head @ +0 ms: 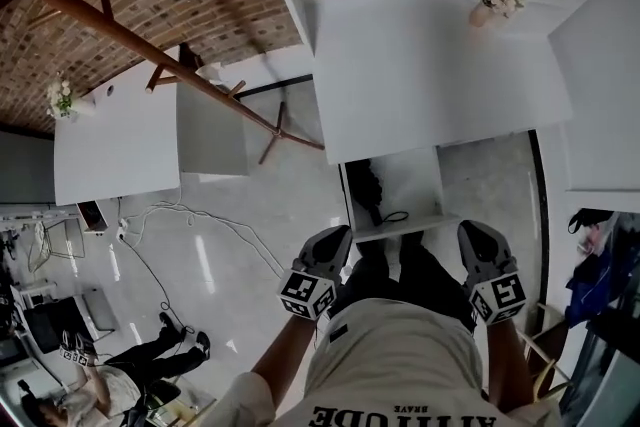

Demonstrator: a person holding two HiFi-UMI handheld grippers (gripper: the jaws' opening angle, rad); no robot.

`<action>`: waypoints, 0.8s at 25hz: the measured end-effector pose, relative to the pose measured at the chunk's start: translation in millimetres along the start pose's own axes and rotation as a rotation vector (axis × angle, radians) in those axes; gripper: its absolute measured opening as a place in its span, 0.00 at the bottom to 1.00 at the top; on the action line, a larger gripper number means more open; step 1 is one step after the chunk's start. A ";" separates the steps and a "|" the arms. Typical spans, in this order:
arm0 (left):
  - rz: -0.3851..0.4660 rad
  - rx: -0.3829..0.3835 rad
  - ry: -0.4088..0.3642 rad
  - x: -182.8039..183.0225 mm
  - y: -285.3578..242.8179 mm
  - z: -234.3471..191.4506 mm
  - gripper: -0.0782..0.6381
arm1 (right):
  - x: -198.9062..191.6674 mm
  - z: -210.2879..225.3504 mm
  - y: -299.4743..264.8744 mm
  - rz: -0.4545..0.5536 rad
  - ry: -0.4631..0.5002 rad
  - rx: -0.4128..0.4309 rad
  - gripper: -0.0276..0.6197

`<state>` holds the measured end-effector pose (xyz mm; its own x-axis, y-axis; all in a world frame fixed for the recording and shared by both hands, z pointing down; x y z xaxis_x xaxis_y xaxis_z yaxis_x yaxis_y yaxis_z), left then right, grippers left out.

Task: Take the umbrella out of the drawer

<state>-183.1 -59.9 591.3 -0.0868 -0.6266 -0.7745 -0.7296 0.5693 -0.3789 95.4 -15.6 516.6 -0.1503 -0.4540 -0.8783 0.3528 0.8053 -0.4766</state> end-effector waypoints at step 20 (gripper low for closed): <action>-0.111 0.296 0.133 -58.6 -100.5 -9.9 0.15 | -46.5 83.2 -65.2 -0.182 -0.007 0.283 0.09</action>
<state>-111.4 -85.7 679.8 -0.1199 -0.7463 -0.6547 -0.5125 0.6113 -0.6030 156.2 -78.7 591.8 -0.2282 -0.5842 -0.7789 0.5637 0.5730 -0.5949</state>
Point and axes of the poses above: the fingertips, and each gripper's own axes: y backward along the fingers, z to its right, x out of its top, the point moved 5 cm from there along y, backward along the fingers, and after that the axes turned 7 degrees about y, right-handed, at the moved point
